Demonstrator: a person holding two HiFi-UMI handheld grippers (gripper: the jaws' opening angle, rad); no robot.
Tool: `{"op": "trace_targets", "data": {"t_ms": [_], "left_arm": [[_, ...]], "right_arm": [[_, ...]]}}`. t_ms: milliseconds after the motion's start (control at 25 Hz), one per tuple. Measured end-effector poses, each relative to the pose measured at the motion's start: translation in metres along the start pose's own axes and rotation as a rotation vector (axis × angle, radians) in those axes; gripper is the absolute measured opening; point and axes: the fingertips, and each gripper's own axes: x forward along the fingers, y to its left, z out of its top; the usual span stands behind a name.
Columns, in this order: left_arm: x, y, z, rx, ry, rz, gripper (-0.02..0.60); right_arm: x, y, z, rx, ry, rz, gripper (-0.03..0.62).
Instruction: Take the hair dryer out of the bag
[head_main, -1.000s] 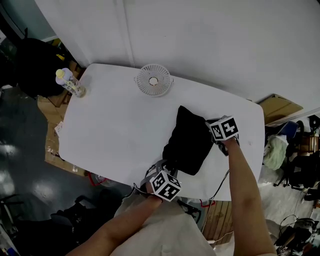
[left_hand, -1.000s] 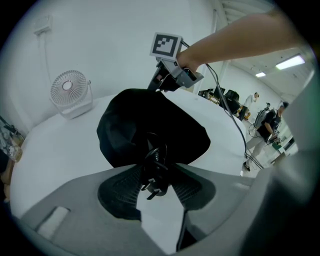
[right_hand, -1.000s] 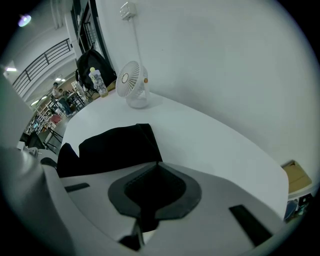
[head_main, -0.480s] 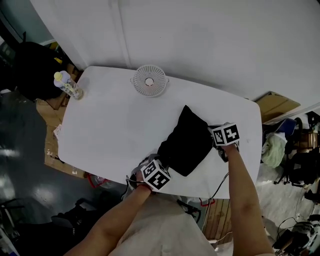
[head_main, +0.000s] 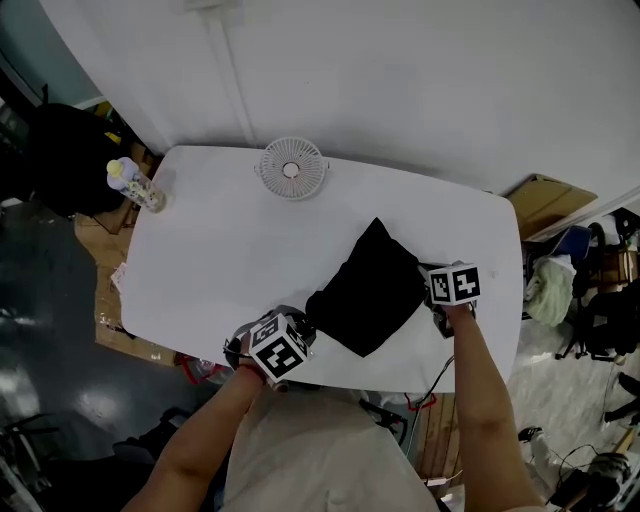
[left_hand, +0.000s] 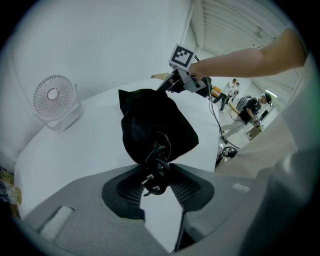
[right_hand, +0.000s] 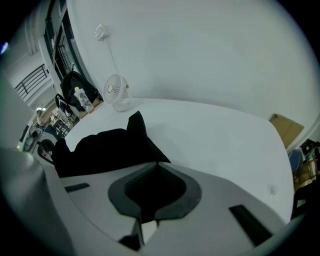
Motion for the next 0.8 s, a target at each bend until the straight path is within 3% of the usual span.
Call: {"op": "trace_targets", "data": {"t_ms": [240, 360, 400, 440, 480, 640, 800], "left_arm": [[-0.018, -0.008, -0.027, 0.037, 0.029, -0.029, 0.147], [-0.024, -0.012, -0.034, 0.043, 0.034, -0.031, 0.149], [-0.025, -0.013, -0.034, 0.044, 0.035, -0.031, 0.149], [-0.026, -0.013, -0.034, 0.044, 0.034, -0.031, 0.149], [-0.027, -0.013, -0.033, 0.044, 0.033, -0.029, 0.149], [-0.028, -0.015, -0.031, 0.046, 0.031, -0.022, 0.149], [-0.029, -0.015, -0.032, 0.047, 0.03, -0.019, 0.149]], "right_arm": [[-0.001, -0.003, -0.007, 0.026, 0.007, -0.034, 0.02], [0.002, 0.009, -0.005, -0.015, -0.007, 0.012, 0.023], [0.002, 0.014, -0.002, -0.02, -0.014, 0.043, 0.07], [0.002, 0.02, 0.001, -0.016, -0.023, 0.084, 0.191], [0.0, 0.026, 0.006, -0.009, -0.035, 0.126, 0.241], [-0.011, 0.052, 0.033, -0.096, -0.075, 0.23, 0.262], [-0.017, 0.12, 0.047, -0.358, -0.034, 0.442, 0.262]]}}
